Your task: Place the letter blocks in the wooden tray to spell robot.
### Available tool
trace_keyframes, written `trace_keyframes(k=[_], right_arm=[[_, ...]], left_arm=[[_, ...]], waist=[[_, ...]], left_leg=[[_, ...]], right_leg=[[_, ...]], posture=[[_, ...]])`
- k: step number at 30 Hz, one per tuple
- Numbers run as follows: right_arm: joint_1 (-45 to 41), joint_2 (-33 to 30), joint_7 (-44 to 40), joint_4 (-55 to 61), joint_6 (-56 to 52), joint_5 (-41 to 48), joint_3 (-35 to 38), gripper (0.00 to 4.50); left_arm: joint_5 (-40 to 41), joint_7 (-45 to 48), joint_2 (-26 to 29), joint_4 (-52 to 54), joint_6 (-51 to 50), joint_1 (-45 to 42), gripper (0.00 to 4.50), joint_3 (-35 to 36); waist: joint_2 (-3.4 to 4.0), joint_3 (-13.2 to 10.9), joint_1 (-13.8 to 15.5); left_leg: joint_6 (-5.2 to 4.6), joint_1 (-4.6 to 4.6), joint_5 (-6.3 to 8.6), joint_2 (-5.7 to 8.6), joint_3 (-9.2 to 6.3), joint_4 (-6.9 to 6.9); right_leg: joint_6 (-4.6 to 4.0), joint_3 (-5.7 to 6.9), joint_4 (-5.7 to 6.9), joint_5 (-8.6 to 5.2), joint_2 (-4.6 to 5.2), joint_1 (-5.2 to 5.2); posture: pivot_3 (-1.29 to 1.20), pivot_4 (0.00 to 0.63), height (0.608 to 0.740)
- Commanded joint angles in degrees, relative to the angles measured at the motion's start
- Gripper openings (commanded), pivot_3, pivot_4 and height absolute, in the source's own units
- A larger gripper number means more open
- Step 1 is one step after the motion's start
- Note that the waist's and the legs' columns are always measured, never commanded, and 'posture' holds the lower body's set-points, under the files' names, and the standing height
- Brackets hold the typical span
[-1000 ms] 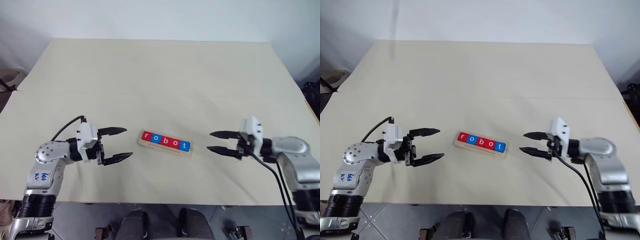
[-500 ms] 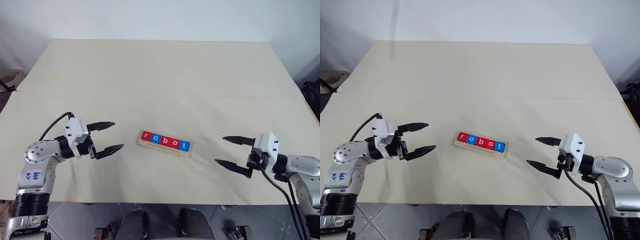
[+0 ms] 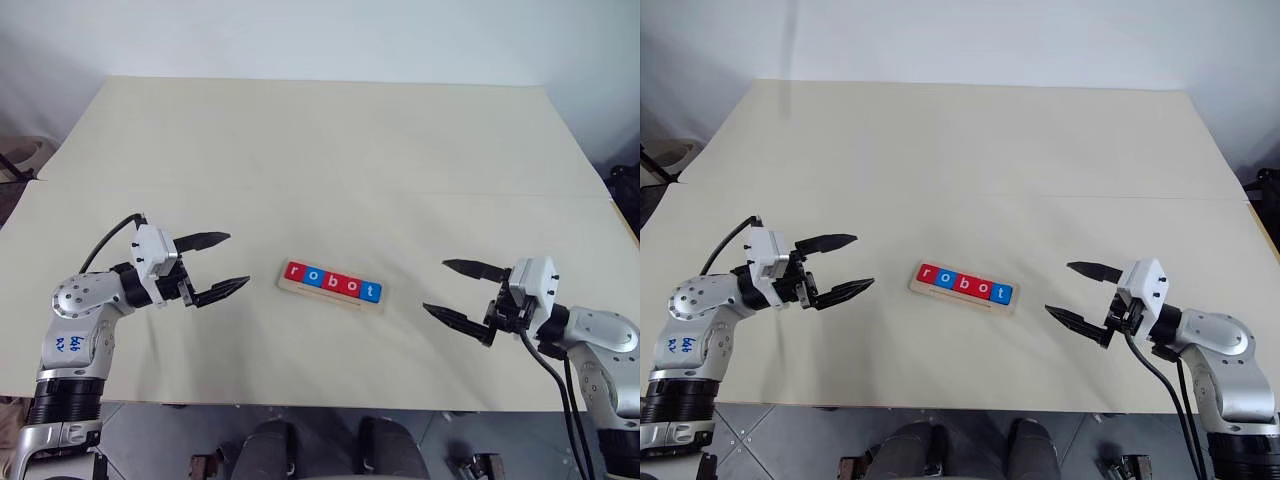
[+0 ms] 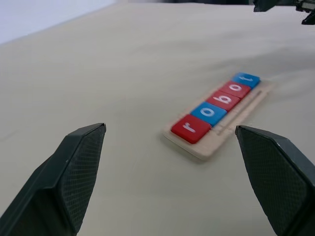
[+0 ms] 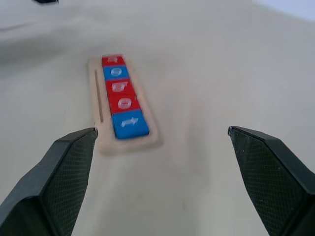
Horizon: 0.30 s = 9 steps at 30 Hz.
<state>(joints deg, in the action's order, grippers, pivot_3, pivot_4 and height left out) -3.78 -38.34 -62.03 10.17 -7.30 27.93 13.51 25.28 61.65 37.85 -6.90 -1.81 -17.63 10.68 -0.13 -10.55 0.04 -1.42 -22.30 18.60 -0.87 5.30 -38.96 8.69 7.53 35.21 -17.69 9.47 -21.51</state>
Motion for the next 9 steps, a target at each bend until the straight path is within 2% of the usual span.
trace_keyframes(k=[1, 9], right_arm=[[-0.5, -0.2, 0.3, 2.2, 0.5, 1.3, 0.3, 4.45], [-1.0, -0.7, -0.6, 0.5, 0.9, 0.5, -0.9, 4.45]], left_arm=[[0.1, -0.2, -0.4, 0.4, 1.0, -0.6, 4.50, 0.3], [-0.5, 0.2, -0.8, -1.0, 2.3, -1.4, 4.50, -0.1]], waist=[[0.00, 0.0, 0.0], [0.00, 0.0, 0.1]], left_leg=[[0.00, 0.00, 0.00, 0.00, 0.00, 0.01], [0.00, -0.01, 0.00, 0.01, 0.00, 0.00]], right_leg=[[0.00, 0.01, -0.01, 0.00, 0.00, 0.00], [0.00, 0.00, 0.00, 0.00, 0.00, 0.00]], posture=[[0.00, 0.150, 0.740], [0.00, 0.150, 0.740]])
